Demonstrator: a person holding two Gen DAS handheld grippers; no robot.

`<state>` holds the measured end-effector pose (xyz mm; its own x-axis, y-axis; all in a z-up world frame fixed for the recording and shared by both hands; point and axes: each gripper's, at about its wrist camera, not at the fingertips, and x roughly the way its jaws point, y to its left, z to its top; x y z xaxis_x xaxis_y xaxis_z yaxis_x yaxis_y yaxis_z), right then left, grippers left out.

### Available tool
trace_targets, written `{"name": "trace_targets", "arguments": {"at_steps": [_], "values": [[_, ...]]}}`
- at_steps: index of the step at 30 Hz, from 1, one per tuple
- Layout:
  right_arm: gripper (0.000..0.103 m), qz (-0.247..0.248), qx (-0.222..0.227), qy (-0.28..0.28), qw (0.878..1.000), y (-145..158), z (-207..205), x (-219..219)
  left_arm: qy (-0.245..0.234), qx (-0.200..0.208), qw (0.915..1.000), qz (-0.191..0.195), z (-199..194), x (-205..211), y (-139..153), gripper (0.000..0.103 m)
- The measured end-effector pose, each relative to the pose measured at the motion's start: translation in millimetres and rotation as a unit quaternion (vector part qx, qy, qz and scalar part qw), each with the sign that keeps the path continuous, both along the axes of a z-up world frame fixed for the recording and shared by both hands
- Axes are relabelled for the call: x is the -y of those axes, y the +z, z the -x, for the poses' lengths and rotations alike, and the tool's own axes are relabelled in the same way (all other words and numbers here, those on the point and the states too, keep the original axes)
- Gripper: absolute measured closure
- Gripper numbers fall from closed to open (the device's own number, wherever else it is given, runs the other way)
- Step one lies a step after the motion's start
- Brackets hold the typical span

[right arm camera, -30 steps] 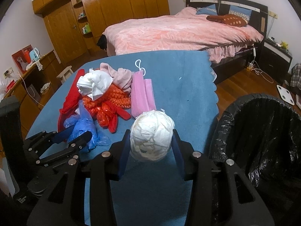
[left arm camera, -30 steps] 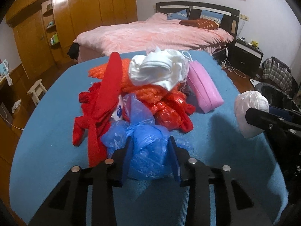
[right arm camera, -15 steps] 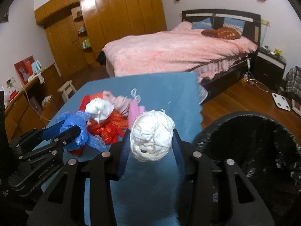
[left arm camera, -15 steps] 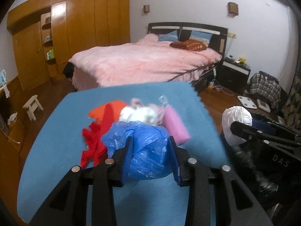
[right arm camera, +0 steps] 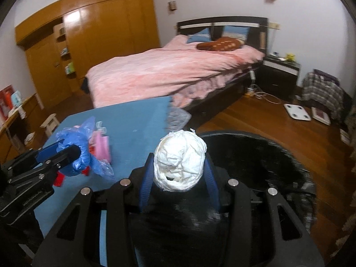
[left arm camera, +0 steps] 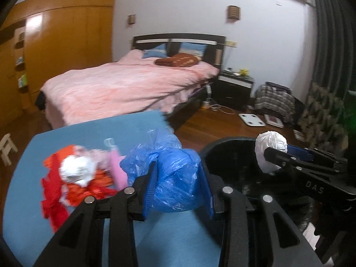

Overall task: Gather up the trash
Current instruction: 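Carry both items over the black bin and open both tools to drop them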

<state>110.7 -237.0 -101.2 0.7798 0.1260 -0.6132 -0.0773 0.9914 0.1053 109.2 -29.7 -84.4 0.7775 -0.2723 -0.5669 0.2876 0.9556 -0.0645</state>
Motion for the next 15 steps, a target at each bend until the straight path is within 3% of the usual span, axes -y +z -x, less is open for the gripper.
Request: {"name": "trace_targets", "arguments": {"at_steps": [6,8,10,13,15], "values": [[0.056,0.011,0.004,-0.057,0.998,-3,9,45,-0.063,-0.002,0.9978,0.021,-11,49,0,0.062],[0.046,0.015,0.006,-0.073,0.997,-3,11,56,-0.079,-0.003,0.9964,0.031,-14,60,0,0.053],[0.03,0.02,0.014,-0.089,0.996,-3,15,65,-0.097,-0.001,0.9946,0.038,-16,67,1,0.032],[0.016,0.023,0.024,-0.106,0.994,-1,17,76,-0.099,0.002,0.9944,0.038,-15,68,2,0.025],[0.013,0.022,0.029,-0.109,0.993,-2,19,78,-0.09,0.0,0.9952,0.038,-15,62,1,0.021]]}}
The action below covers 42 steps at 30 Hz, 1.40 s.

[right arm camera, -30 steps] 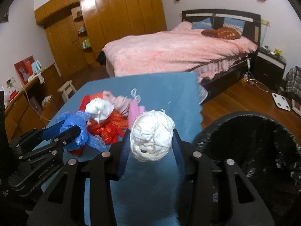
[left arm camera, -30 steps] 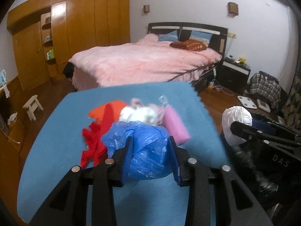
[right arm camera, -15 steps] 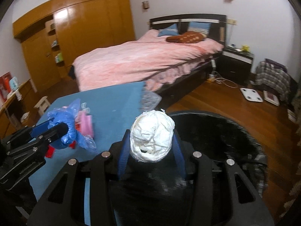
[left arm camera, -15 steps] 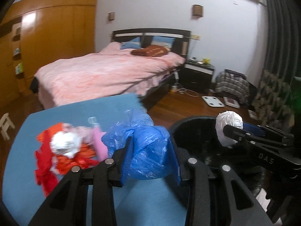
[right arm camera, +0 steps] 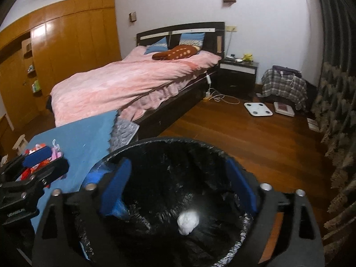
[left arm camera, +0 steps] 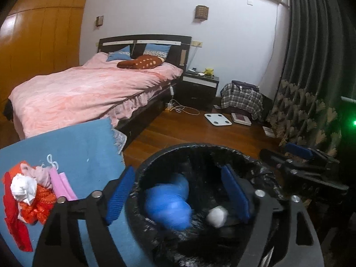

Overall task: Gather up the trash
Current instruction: 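Carry both items over the black bin and open both tools to drop them, then move both open tools back over the pile on the table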

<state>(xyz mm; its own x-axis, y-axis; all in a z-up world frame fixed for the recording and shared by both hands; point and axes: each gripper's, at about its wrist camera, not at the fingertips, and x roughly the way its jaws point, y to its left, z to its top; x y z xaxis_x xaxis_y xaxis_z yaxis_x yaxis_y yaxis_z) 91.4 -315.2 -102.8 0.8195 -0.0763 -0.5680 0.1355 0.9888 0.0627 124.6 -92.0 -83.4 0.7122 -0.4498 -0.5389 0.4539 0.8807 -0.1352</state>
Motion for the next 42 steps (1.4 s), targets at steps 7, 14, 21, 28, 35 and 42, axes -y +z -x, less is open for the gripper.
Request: {"name": "trace_targets", "arguments": {"at_steps": [7,14,21,28,35,42], "values": [[0.007,-0.014,-0.004,0.025,1.0,-1,-4,-23,0.062,0.006,0.998,-0.013,4,-45,0,0.013],[0.007,-0.025,-0.005,0.087,0.996,-2,-24,-82,0.146,0.022,0.988,-0.046,15,-115,0,0.011],[0.007,-0.03,-0.011,0.149,0.988,-7,-46,-150,0.234,0.032,0.9684,-0.08,22,-181,-7,0.01],[0.007,-0.001,-0.009,0.196,0.981,-16,-64,-208,0.296,0.012,0.9506,-0.093,15,-231,-32,0.01],[0.007,0.009,-0.024,0.227,0.974,-37,-86,-248,0.317,-0.02,0.9441,-0.089,7,-253,-58,0.016],[0.02,0.013,-0.055,0.241,0.969,-66,-114,-277,0.329,-0.044,0.9399,-0.082,-3,-265,-75,0.025]]}}
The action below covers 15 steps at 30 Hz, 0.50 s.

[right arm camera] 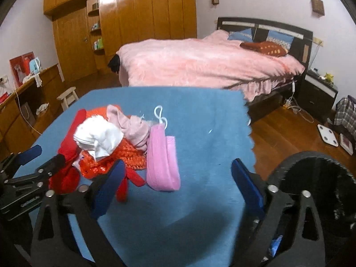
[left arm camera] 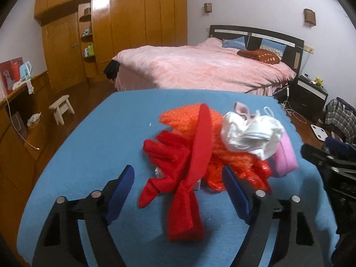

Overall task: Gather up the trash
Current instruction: 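Move both open tools back over the pile on the table, then grasp the red glove with the left tool while the right tool grasps the pink mesh sponge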

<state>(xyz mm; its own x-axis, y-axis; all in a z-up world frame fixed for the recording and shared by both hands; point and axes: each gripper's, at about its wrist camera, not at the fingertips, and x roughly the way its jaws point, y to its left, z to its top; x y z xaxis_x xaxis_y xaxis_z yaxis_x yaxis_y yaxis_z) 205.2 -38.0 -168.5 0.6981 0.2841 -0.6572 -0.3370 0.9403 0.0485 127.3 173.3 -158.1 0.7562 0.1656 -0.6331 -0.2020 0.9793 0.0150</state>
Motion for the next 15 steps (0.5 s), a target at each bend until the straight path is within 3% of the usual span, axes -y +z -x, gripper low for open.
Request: {"name": "trace_targets", "arguments": {"at_steps": [8,15], "values": [[0.032,0.014,-0.041,0.0,0.999,-28,-19,-10,-0.003,-0.017,0.9998,0.012,-2,-3,-14,0.036],[0.056,0.012,-0.066,0.028,0.997,-37,-22,-19,-0.008,-0.026,0.9995,0.017,-4,-1,-20,0.055]]}}
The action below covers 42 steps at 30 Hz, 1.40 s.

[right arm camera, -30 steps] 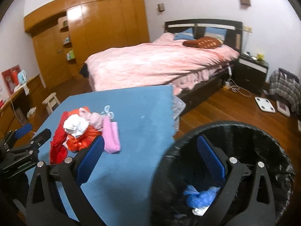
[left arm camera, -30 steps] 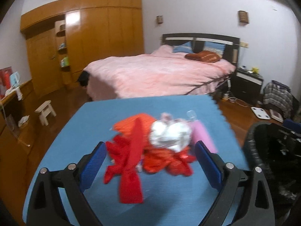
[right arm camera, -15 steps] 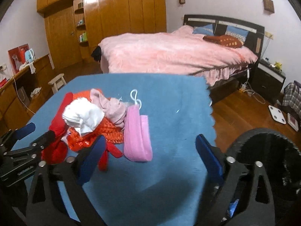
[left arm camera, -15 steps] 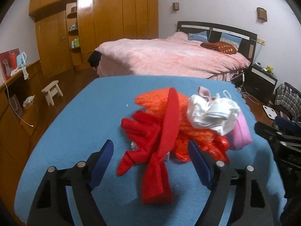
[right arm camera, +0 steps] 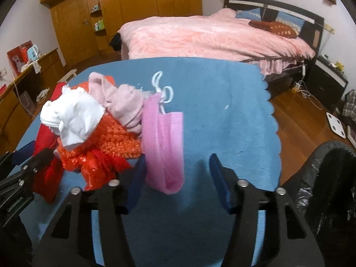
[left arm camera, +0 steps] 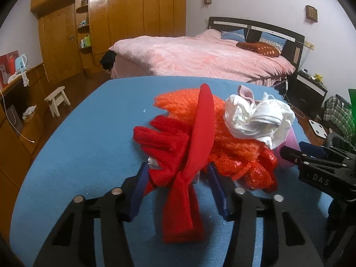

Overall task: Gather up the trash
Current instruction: 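Grasp the red glove with the left tool while the right tool grasps the pink mesh sponge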

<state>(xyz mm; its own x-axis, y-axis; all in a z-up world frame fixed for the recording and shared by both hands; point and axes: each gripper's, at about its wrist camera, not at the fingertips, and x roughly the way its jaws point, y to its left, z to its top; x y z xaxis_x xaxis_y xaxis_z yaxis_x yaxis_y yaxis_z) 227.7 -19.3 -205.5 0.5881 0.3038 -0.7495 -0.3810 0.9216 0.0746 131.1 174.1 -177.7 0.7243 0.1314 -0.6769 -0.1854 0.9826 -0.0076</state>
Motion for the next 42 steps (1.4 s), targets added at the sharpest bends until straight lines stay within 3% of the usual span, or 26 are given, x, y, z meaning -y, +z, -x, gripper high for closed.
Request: {"name": "trace_targets", "arguments": {"at_steps": [4,8,31,36,39,42], "values": [[0.08,-0.008,-0.005,0.017,1.0,0,3,-3,-0.003,0.0,1.0,0.001,0,0,-1,0.067],[0.086,-0.013,-0.002,0.025,1.0,3,11,-4,-0.001,0.008,1.0,0.002,2,-1,2,0.076],[0.086,-0.054,0.052,0.021,0.997,70,52,34,-0.045,0.082,0.9956,0.005,29,39,69,0.081],[0.086,-0.052,0.047,0.016,0.997,66,54,36,-0.022,0.064,0.9977,-0.002,24,32,56,0.08],[0.084,-0.047,0.038,0.013,0.998,56,53,34,-0.006,0.043,0.9991,-0.004,18,19,39,0.069],[0.084,-0.044,0.027,0.011,0.999,46,49,30,0.005,0.022,0.9997,-0.005,8,10,22,0.067]]}}
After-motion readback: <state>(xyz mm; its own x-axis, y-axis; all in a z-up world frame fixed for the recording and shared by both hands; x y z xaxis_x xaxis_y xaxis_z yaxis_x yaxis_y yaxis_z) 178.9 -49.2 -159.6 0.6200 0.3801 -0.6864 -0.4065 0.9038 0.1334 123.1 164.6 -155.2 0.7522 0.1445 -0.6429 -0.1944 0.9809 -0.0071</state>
